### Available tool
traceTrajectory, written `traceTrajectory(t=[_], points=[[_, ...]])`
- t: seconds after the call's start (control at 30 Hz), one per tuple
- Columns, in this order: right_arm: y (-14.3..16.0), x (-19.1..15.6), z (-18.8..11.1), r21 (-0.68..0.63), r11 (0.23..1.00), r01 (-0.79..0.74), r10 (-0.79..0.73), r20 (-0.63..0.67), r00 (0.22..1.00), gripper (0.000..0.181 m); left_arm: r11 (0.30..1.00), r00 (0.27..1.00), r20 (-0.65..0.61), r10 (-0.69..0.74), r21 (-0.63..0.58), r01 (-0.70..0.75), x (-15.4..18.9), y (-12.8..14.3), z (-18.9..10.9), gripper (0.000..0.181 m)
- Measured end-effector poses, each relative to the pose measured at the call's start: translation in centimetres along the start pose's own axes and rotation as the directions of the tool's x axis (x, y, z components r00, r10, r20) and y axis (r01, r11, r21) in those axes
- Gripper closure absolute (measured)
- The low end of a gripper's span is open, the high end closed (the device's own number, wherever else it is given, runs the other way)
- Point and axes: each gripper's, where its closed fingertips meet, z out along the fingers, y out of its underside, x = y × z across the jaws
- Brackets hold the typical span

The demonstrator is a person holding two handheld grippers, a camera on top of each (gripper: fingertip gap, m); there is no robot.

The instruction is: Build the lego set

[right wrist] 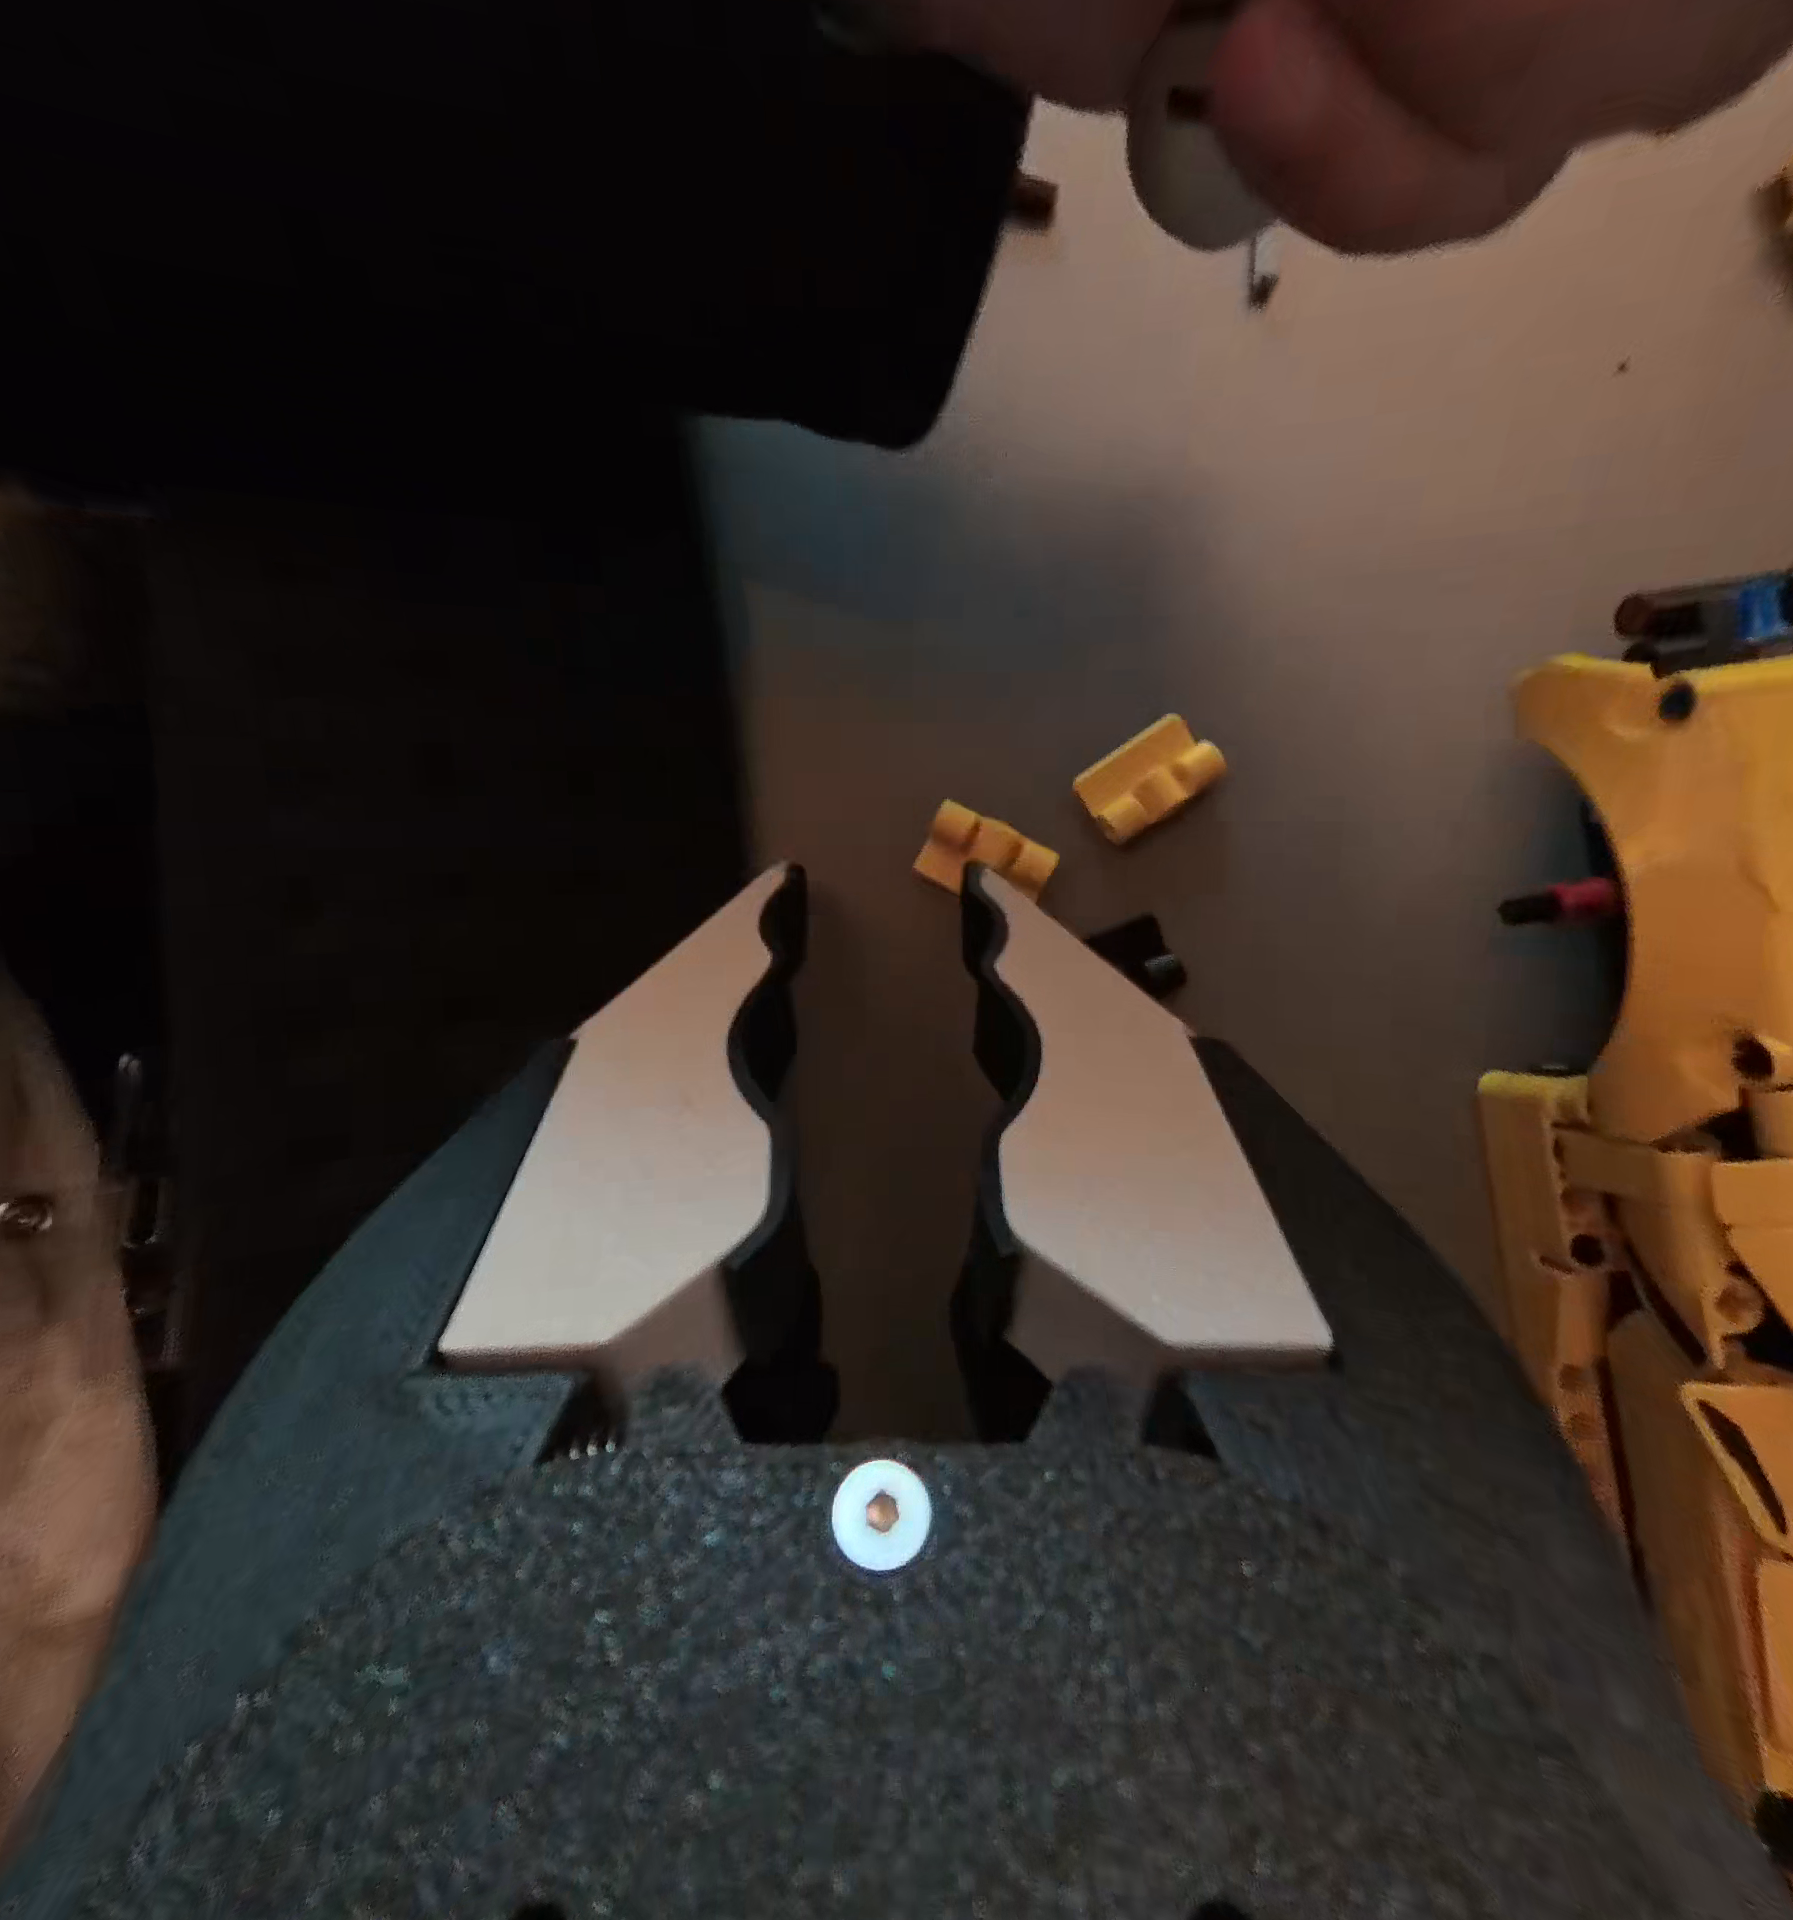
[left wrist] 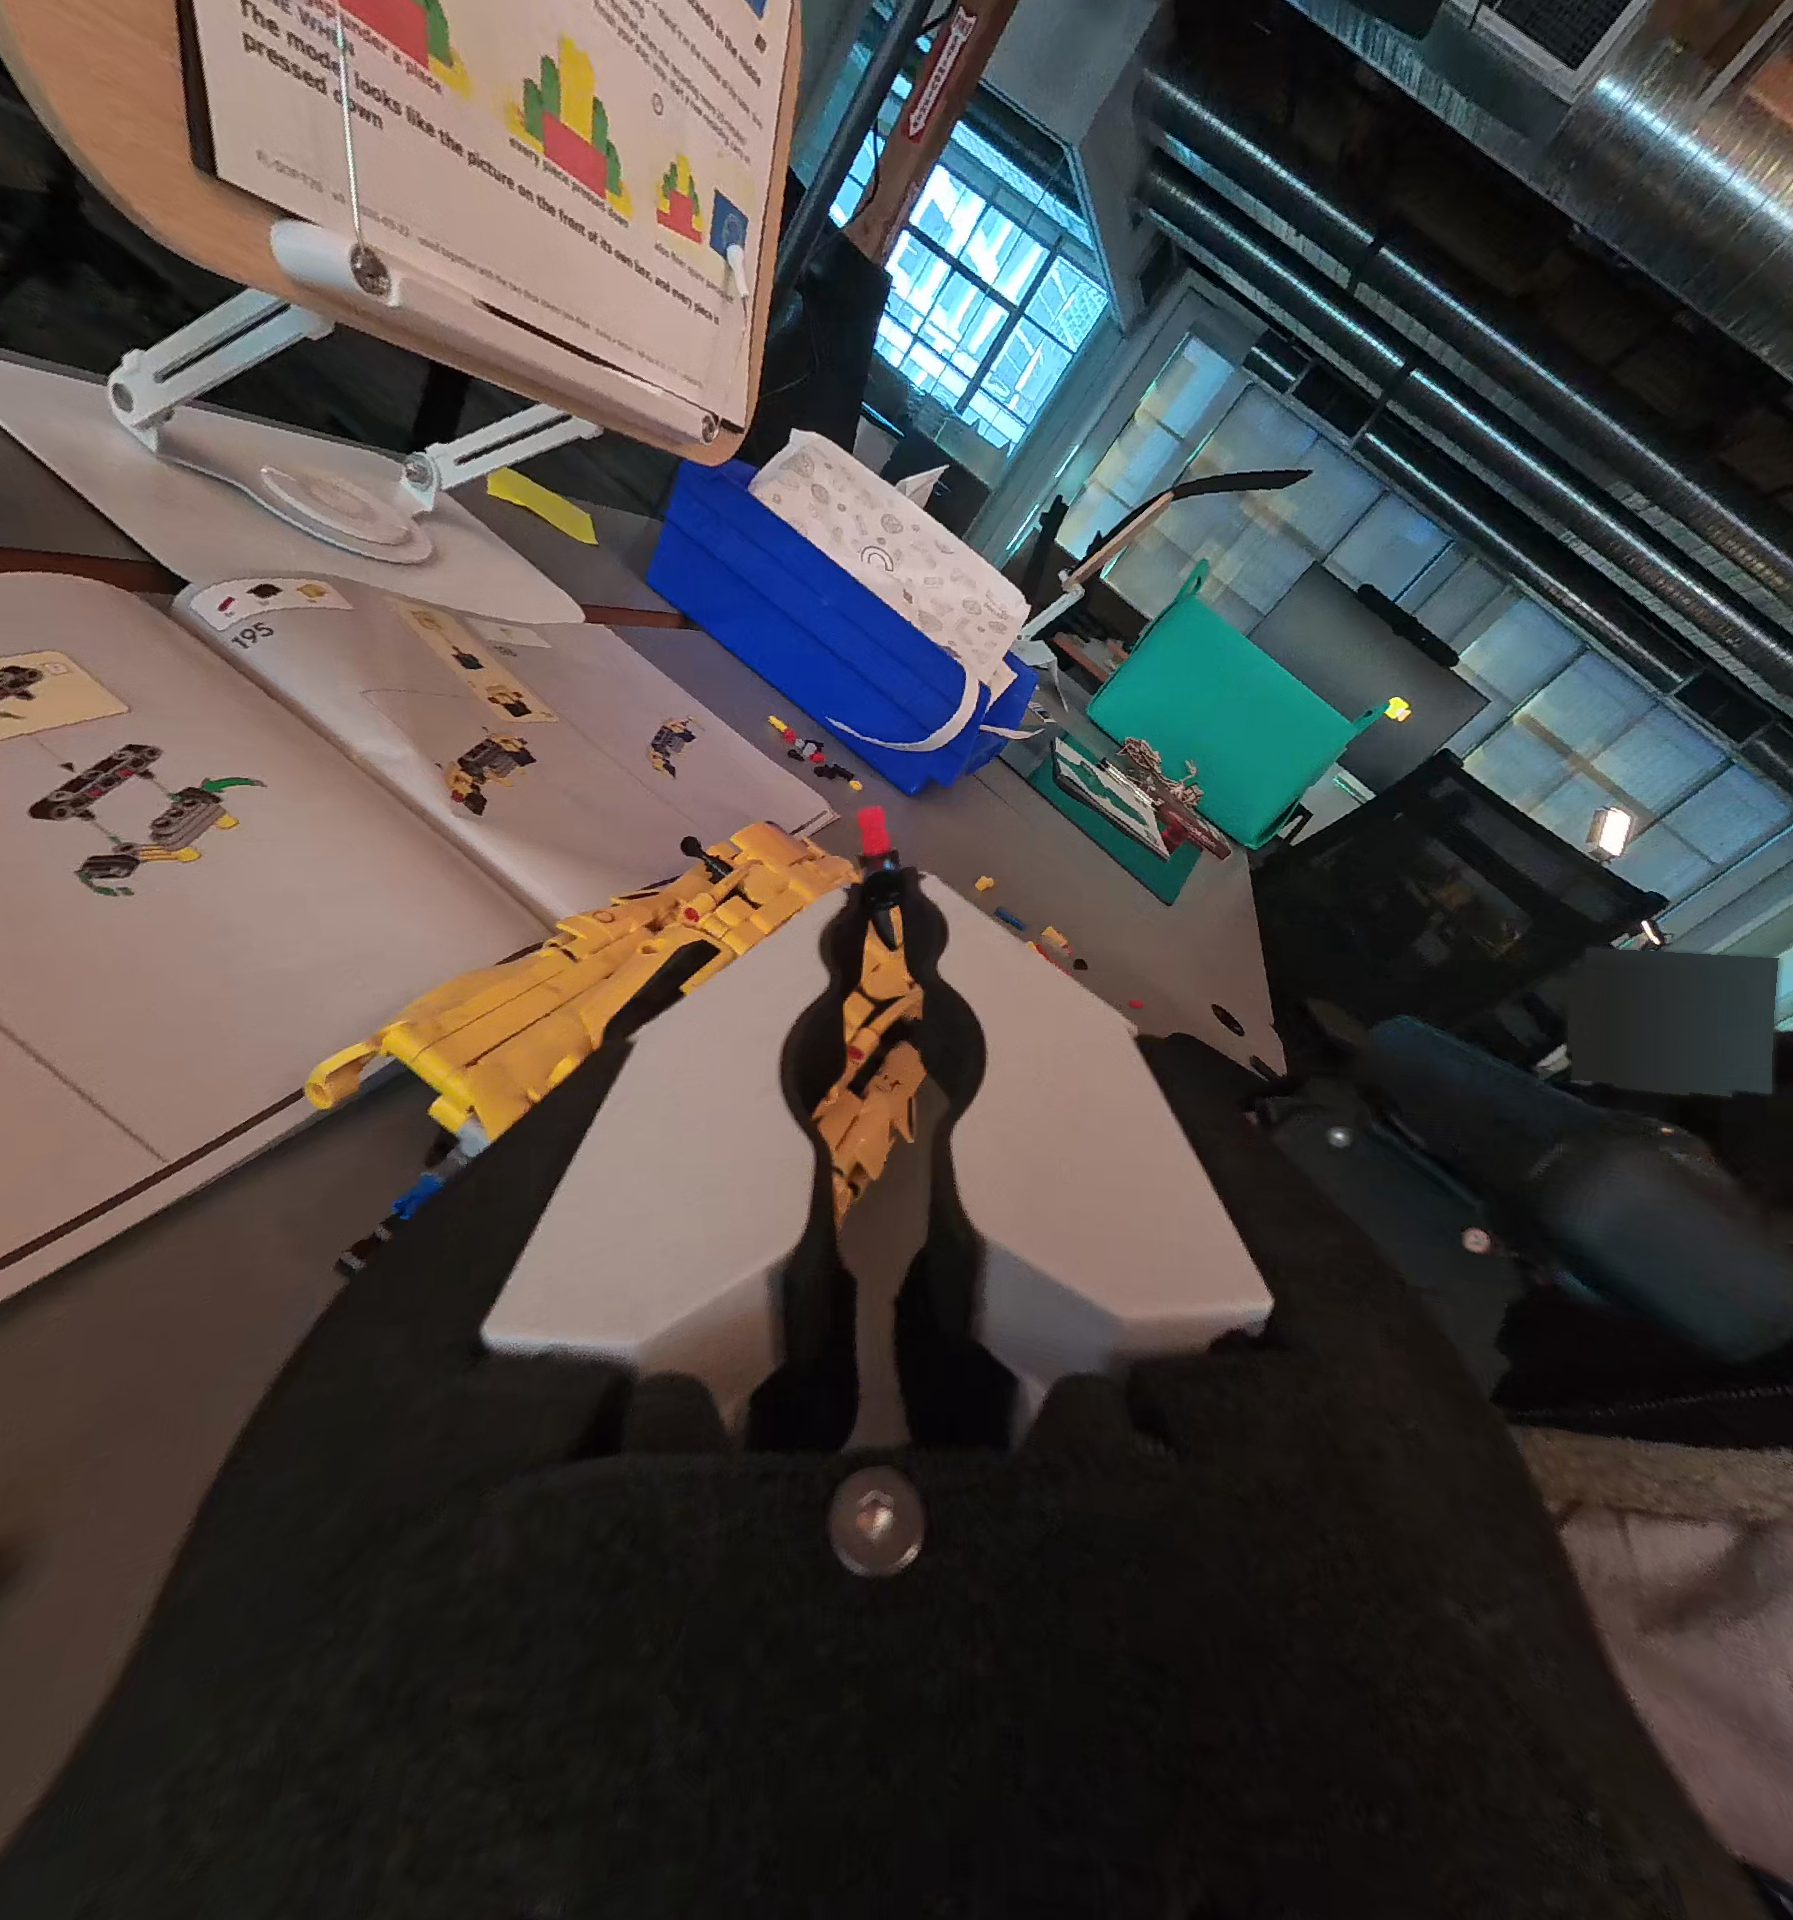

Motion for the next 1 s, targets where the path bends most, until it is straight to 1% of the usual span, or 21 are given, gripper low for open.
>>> traceTrajectory(t=[0.07, 0.2, 0.37, 0.43, 0.5, 0.53, 0.57, 0.7, 0.73, 0.77, 0.83, 0.93, 1.0], points=[[0.2, 0.8, -0.2, -0.005, 1.000, -0.014, 0.014, -0.026, 1.000, 0.155, 1.000, 1.000, -0.004, -0.002, 0.005, 0.002, 0.1, -0.1, 0.0, 0.175], [0.1, 2.0, -0.6, -0.004, 1.000, 0.011, -0.011, -0.093, 0.996, 0.154, 1.000, 1.000, -0.002, -0.011, 0.023, 0.011, 0.0, -0.5, -0.3, 0.175], [0.3, 3.5, -0.9, -0.006, 0.999, 0.040, -0.040, -0.192, 0.981, 0.150, 0.999, 1.000, 0.003, -0.020, 0.028, 0.020, -0.3, -0.6, -0.4, 0.175], [0.4, 3.2, -0.5, -0.007, 1.000, 0.019, -0.020, -0.154, 0.988, 0.142, 1.000, 1.000, 0.001, -0.019, 0.025, 0.019, -0.2, -0.5, -0.3, 0.175], [0.0, 2.7, 0.0, 0.015, 1.000, 0.000, 0.002, -0.125, 0.992, 0.140, 1.000, 1.000, 0.000, -0.018, 0.017, 0.018, -0.2, -0.3, -0.2, 0.175], [-0.1, 2.6, 0.2, 0.024, 1.000, 0.006, -0.003, -0.126, 0.992, 0.144, 1.000, 1.000, 0.000, -0.018, 0.014, 0.018, -0.2, -0.3, -0.2, 0.175], [-0.2, 2.6, 0.3, 0.028, 0.999, 0.022, -0.018, -0.139, 0.990, 0.153, 1.000, 1.000, -0.001, -0.018, 0.012, 0.018, -0.2, -0.2, -0.2, 0.175], [0.0, 3.0, -0.2, 0.010, 0.993, 0.113, -0.109, -0.194, 0.975, 0.159, 1.000, 1.000, -0.004, -0.023, 0.014, 0.023, -0.2, -0.3, -0.2, 0.175], [0.1, 3.2, -0.7, 0.019, 0.992, 0.122, -0.116, -0.206, 0.972, 0.181, 1.000, 1.000, -0.005, -0.025, 0.015, 0.025, -0.2, -0.3, -0.2, 0.175], [0.0, 3.4, -1.4, 0.044, 0.990, 0.132, -0.120, -0.214, 0.969, 0.181, 1.000, 1.000, -0.008, -0.027, 0.015, 0.027, -0.2, -0.3, -0.2, 0.175], [0.9, 3.0, -2.3, 0.026, 0.986, 0.166, -0.160, -0.162, 0.974, 0.181, 1.000, 1.000, -0.009, -0.028, 0.012, 0.028, -0.2, -0.2, -0.2, 0.175], [2.5, 4.2, -3.7, -0.011, 0.983, 0.182, -0.180, -0.206, 0.962, 0.181, 1.000, 1.000, -0.009, -0.026, 0.010, 0.026, -0.1, -0.2, -0.1, 0.175], [2.3, 4.4, -4.2, 0.010, 0.988, 0.155, -0.149, -0.215, 0.965, 0.180, 1.000, 1.000, -0.008, -0.026, 0.010, 0.026, -0.2, -0.2, -0.1, 0.175]])
